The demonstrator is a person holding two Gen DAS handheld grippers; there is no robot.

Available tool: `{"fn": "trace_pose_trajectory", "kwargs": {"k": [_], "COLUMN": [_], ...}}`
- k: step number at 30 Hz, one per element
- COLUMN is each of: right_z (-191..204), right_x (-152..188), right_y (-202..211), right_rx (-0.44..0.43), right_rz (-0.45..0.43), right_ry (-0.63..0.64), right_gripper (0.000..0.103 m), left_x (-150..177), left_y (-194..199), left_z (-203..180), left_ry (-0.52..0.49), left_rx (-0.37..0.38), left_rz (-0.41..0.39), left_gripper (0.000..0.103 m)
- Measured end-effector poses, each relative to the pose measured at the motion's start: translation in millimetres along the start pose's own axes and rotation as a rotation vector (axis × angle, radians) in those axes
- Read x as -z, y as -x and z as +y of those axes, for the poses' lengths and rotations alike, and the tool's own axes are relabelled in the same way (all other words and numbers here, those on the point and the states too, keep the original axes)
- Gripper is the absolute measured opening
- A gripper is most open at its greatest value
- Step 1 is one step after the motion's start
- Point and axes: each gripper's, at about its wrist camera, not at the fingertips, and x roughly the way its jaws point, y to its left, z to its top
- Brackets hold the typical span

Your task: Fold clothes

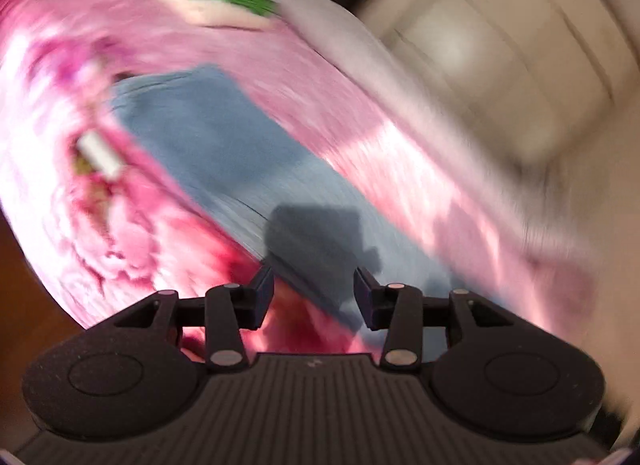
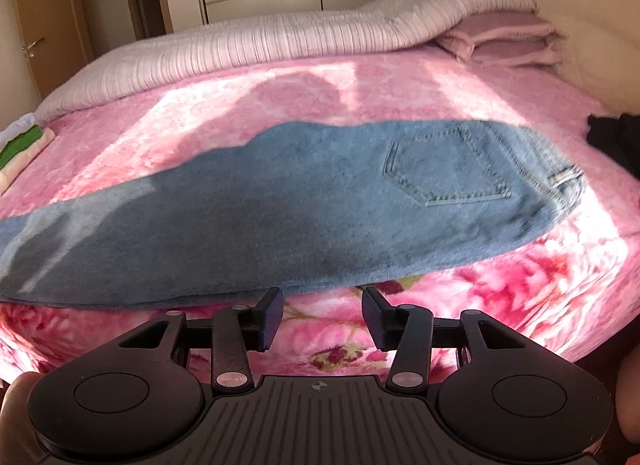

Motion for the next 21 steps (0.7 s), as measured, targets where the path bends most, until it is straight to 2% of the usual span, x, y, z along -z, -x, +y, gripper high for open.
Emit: {"fn": "trace_pose_trajectory", "kwargs": {"k": [3,6,11,15,21], "right_z": [-3.2,-5.5,-7.1,-7.5,-13.8], "right_x": [-0.1,-3.4,-15.9,-25.7,-34.1], "right_y": [-14.9,-27.1,-40.6,-48.1,-59.4], "right_rx": [0.008,0.019,0.048,0.065,0.063], "right_rz": [0.028,0.041,0.027,0.014,0.006], "right_ry": [-0.011,-0.021,-0.031,-0.036,-0.077], "right_gripper": [0.048,0.048,0.048,0.048,0.048], "left_x": [-22.2,-40.6,-54.9,-56.9,-57.7], "left_y": [-1.4,-6.2,-27.6,-40.9,-49.1], "left_z": [34.9,63.8,95.9,98.6,93.6], "left_ry": [0.103,0.222,0.399,0.421,0.412], "left_rx": [-0.054,-0.061,-0.046,-0.044,-0.041], "left_rz": [-0.072,-0.120,-0.124,-0.130,-0.157], "left_gripper": [0.039,0.039,0.039,0.039,0.049]}}
